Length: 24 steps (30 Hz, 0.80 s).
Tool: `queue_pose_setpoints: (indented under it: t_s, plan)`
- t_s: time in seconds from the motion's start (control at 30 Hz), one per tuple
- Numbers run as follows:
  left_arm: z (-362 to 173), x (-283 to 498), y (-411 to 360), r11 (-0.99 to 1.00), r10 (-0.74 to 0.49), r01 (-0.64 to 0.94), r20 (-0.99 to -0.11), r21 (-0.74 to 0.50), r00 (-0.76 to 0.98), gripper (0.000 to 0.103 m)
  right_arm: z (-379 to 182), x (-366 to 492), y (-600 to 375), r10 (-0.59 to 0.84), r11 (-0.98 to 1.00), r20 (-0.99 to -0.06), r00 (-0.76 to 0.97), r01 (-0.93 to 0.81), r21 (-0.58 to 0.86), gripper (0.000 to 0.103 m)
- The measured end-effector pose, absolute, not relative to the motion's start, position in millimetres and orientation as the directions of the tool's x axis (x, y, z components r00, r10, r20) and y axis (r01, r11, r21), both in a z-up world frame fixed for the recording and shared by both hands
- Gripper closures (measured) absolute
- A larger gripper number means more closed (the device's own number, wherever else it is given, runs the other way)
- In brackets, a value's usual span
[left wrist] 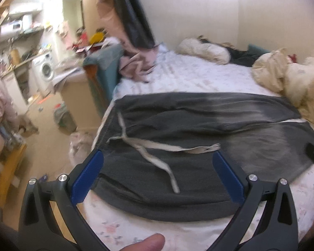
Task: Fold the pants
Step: 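Grasp the elastic waistband of the grey sweatpants with the left gripper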
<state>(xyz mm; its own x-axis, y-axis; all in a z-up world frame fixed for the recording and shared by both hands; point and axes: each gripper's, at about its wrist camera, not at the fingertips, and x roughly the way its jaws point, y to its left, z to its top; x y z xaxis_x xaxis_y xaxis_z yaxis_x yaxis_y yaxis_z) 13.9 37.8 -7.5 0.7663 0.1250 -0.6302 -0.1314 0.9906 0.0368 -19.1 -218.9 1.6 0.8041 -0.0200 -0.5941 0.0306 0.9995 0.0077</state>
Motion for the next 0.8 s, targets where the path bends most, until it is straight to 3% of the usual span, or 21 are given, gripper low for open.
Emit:
queue_pose_setpoints:
  t_s: [0.17, 0.3, 0.37, 0.5, 0.6, 0.7, 0.8]
  plan:
    - [-24.8, 45.2, 103.2, 0.944, 0.228, -0.328, -0.693, -0.013, 0.684, 0.001, 5.6, -19.6, -229.5, -0.013, 0.999, -0.600, 0.800, 0.038, 0.028, 0.000]
    - [-60.4, 70.3, 159.8, 0.899, 0.242, -0.435, -0.787, -0.038, 0.568, 0.004, 3.0, -22.0, -237.6, -0.045, 0.999, -0.609, 0.792, 0.048, -0.011, 0.000]
    - [-87.4, 77.7, 191.3, 0.865, 0.201, -0.495, -0.847, -0.082, 0.492, 0.008, 1.2, -22.5, -246.8, -0.051, 0.998, -0.625, 0.779, 0.068, 0.003, 0.000]
    - [-135.8, 81.3, 231.4, 0.780, 0.085, -0.598, -0.916, -0.184, 0.393, 0.029, -0.2, -18.5, -262.9, -0.061, 0.992, -0.649, 0.758, 0.119, 0.045, 0.000]
    - [-156.8, 81.6, 235.5, 0.745, -0.017, -0.614, -0.927, -0.261, 0.374, 0.028, -2.1, -15.7, -269.6, -0.073, 0.987, -0.662, 0.746, 0.147, 0.057, 0.000]
    - [-162.3, 91.1, 224.7, 0.794, 0.039, -0.583, -0.941, -0.175, 0.335, 0.026, -4.6, -13.5, -269.0, -0.095, 0.987, -0.672, 0.735, 0.156, 0.032, 0.000]
    - [-168.4, 95.5, 221.9, 0.786, 0.024, -0.592, -0.948, -0.178, 0.316, 0.030, -9.2, -10.3, -269.2, -0.101, 0.988, -0.687, 0.720, 0.156, 0.018, 0.000]
